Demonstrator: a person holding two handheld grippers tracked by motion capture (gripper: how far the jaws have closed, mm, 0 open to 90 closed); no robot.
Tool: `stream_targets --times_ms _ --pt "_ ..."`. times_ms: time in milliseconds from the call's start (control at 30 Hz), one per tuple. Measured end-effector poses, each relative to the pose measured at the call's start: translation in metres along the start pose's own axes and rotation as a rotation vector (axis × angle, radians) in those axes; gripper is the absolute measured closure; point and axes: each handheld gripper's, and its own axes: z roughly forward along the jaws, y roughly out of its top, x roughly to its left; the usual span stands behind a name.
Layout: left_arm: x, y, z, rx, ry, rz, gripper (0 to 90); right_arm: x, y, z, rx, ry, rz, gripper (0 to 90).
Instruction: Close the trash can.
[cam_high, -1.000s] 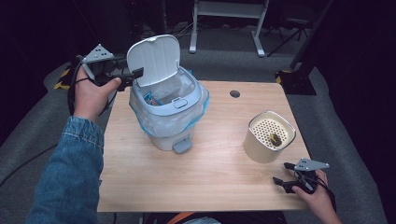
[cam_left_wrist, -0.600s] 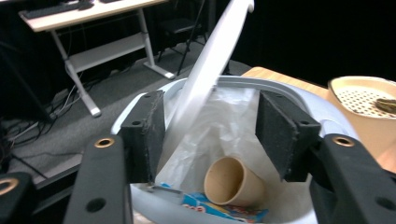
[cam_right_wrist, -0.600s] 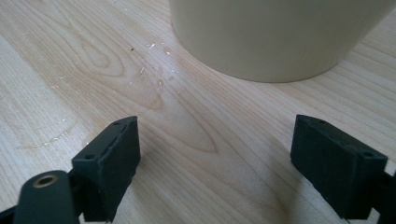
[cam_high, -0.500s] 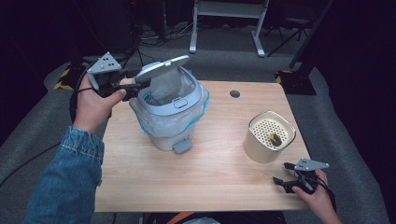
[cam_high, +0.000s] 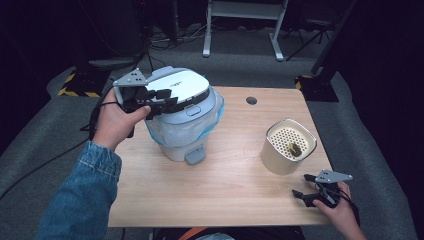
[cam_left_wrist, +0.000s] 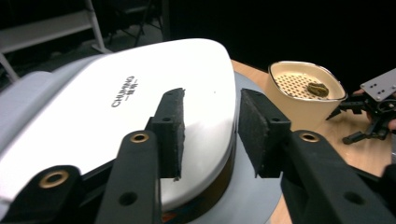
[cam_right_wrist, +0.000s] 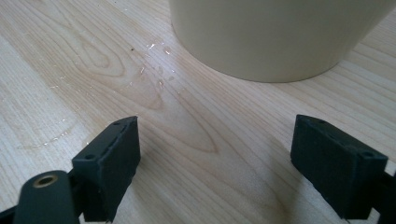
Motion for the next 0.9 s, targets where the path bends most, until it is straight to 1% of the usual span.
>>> stream_targets --times_ms 67,100,200,233,300,400,433,500,533,567,600,633,667,733,800,833,867,900 --pt "0.0 -0.001 0.006 0.021 -0.003 -0.023 65.6 0.0 0.0 0.0 0.001 0.0 -0.001 15.9" --pt "0.001 -0.001 0.009 0.029 0.003 -0.019 67.9 0.0 0.0 0.0 0.001 0.0 -0.001 15.9" --pt "0.002 -0.002 0.015 0.066 0.018 -0.03 72.9 0.0 0.0 0.0 0.0 0.0 -0.001 16.0" --pt "0.002 -0.002 0.017 0.056 0.02 -0.038 74.3 0.0 0.0 0.0 0.001 0.0 -0.001 15.9" --pt "0.002 -0.001 0.019 0.057 0.028 -0.048 77.2 0.0 0.0 0.0 0.0 0.0 -0.001 16.0" --pt "-0.001 0.001 0.023 0.064 0.053 -0.038 83.9 0.0 0.0 0.0 0.0 0.0 -0.001 16.0" --pt "-0.002 0.002 0.025 0.067 0.05 -0.041 85.5 0.0 0.0 0.0 0.0 0.0 -0.001 16.0" --pt "-0.006 0.005 0.029 0.082 0.049 -0.028 89.5 0.0 0.0 0.0 0.0 0.0 -0.001 16.0" --pt "-0.008 0.006 0.031 0.085 0.05 -0.031 89.7 0.0 0.0 0.0 0.0 0.0 -0.001 15.9" --pt "-0.008 0.008 0.032 0.097 0.058 -0.021 89.8 0.0 0.0 0.0 0.0 0.0 -0.001 15.9" --pt "-0.01 0.01 0.033 0.106 0.074 -0.017 89.9 0.0 0.0 0.0 0.001 0.0 -0.001 15.9" --pt "-0.01 0.011 0.034 0.119 0.093 0.002 90.0 0.0 0.0 0.0 0.001 0.0 -0.001 15.9" --pt "-0.011 0.012 0.034 0.128 0.101 0.02 90.0 0.0 0.0 0.0 0.0 0.0 -0.001 16.0" --pt "-0.013 0.014 0.036 0.135 0.112 0.03 90.0 0.0 0.0 0.0 0.001 0.001 -0.001 16.0" --pt "-0.013 0.014 0.037 0.137 0.114 0.031 90.0 0.0 0.0 0.0 0.001 -0.001 -0.001 16.0" --pt "-0.014 0.014 0.038 0.145 0.117 0.034 90.0 0.0 0.0 0.0 0.001 -0.001 -0.001 15.9" --pt "-0.014 0.011 0.04 0.137 0.109 0.037 90.0 0.0 0.0 0.0 0.001 0.001 -0.001 15.9" --pt "-0.014 0.01 0.041 0.126 0.077 0.016 90.0 0.0 0.0 0.0 0.001 0.0 -0.001 15.9"
